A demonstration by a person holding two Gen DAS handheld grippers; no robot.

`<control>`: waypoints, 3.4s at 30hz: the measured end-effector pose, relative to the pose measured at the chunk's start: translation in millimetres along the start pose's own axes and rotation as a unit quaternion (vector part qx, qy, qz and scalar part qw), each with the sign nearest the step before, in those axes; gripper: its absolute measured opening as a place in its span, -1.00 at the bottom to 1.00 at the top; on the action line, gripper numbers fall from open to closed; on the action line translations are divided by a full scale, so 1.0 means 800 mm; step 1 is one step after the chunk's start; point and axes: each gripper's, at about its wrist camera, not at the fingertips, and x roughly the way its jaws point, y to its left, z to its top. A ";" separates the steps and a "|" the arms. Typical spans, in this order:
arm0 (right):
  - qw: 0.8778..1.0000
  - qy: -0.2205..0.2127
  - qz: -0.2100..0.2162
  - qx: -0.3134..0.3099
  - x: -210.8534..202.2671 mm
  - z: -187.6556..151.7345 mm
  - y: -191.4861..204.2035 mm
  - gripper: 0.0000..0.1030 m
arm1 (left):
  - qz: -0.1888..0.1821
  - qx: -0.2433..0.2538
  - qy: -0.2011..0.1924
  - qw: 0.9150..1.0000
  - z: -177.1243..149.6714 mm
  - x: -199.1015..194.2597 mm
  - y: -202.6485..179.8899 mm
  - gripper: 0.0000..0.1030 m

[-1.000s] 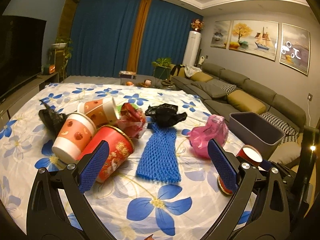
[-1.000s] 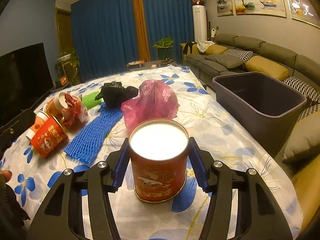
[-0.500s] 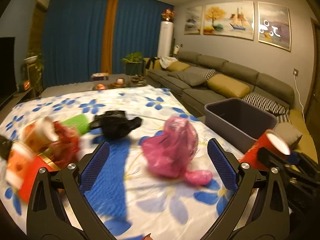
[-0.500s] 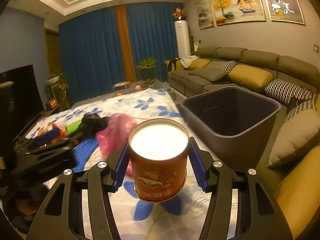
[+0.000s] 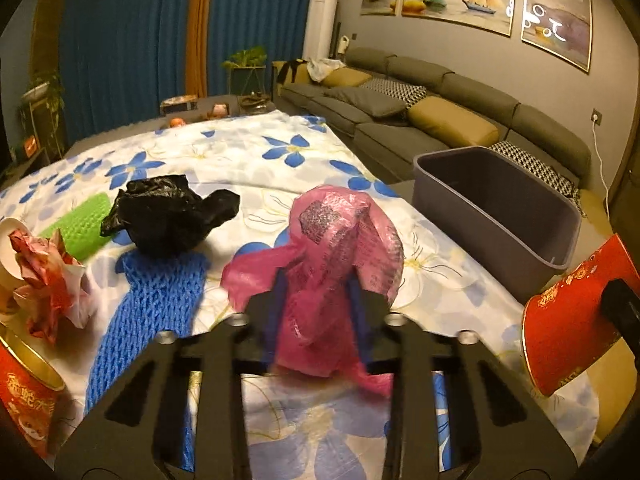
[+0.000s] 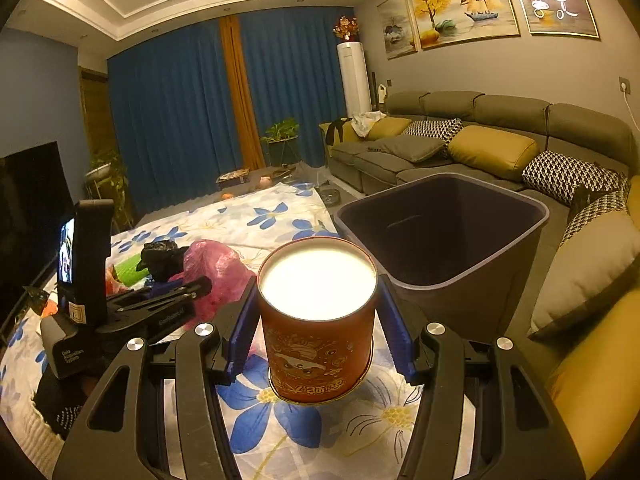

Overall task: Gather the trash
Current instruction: 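Carry the red tin can and pink bag over the grey bin, then open both grippers to drop the can and pink bag into the bin, then move both grippers back toward the paper cups on the bed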

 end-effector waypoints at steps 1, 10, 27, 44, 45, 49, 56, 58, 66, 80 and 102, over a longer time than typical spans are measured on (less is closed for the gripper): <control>1.000 -0.001 0.000 0.000 -0.001 0.001 -0.001 0.09 | 0.001 0.001 0.000 1.000 0.000 0.000 0.000 -0.79; 1.000 -0.011 -0.001 0.002 -0.008 0.010 -0.012 0.09 | -0.003 -0.008 -0.031 0.999 0.002 -0.037 -0.001 -0.96; 0.995 -0.081 -0.054 0.014 0.000 0.090 -0.084 0.09 | -0.078 0.044 -0.105 0.990 0.102 -0.063 -0.124 -0.96; 0.992 -0.084 -0.096 0.023 0.041 0.109 -0.139 0.09 | -0.130 0.066 -0.080 0.986 0.123 0.036 -0.212 -0.96; 0.992 -0.083 -0.097 0.024 0.041 0.107 -0.139 0.09 | -0.133 0.065 -0.076 0.986 0.123 0.040 -0.213 -0.96; 0.991 -0.078 -0.102 0.028 0.049 0.106 -0.145 0.09 | -0.136 0.073 -0.060 0.986 0.118 0.057 -0.221 -0.96; 0.991 -0.074 -0.108 0.033 0.061 0.107 -0.149 0.09 | -0.163 0.061 -0.032 0.984 0.117 0.079 -0.225 -0.95; 0.991 -0.073 -0.110 0.033 0.064 0.105 -0.145 0.09 | -0.169 0.061 -0.027 0.983 0.115 0.083 -0.226 -0.95; 0.991 -0.062 -0.110 0.037 0.079 0.102 -0.144 0.10 | -0.136 0.034 -0.024 0.990 0.106 0.089 -0.196 0.36; 0.991 -0.083 -0.100 0.032 0.063 0.105 -0.124 0.58 | -0.006 0.008 -0.150 0.989 0.069 -0.051 -0.099 0.75; 0.997 -0.008 0.077 -0.023 -0.013 0.001 0.070 0.72 | 0.187 -0.064 -0.139 0.970 -0.075 -0.219 0.117 0.78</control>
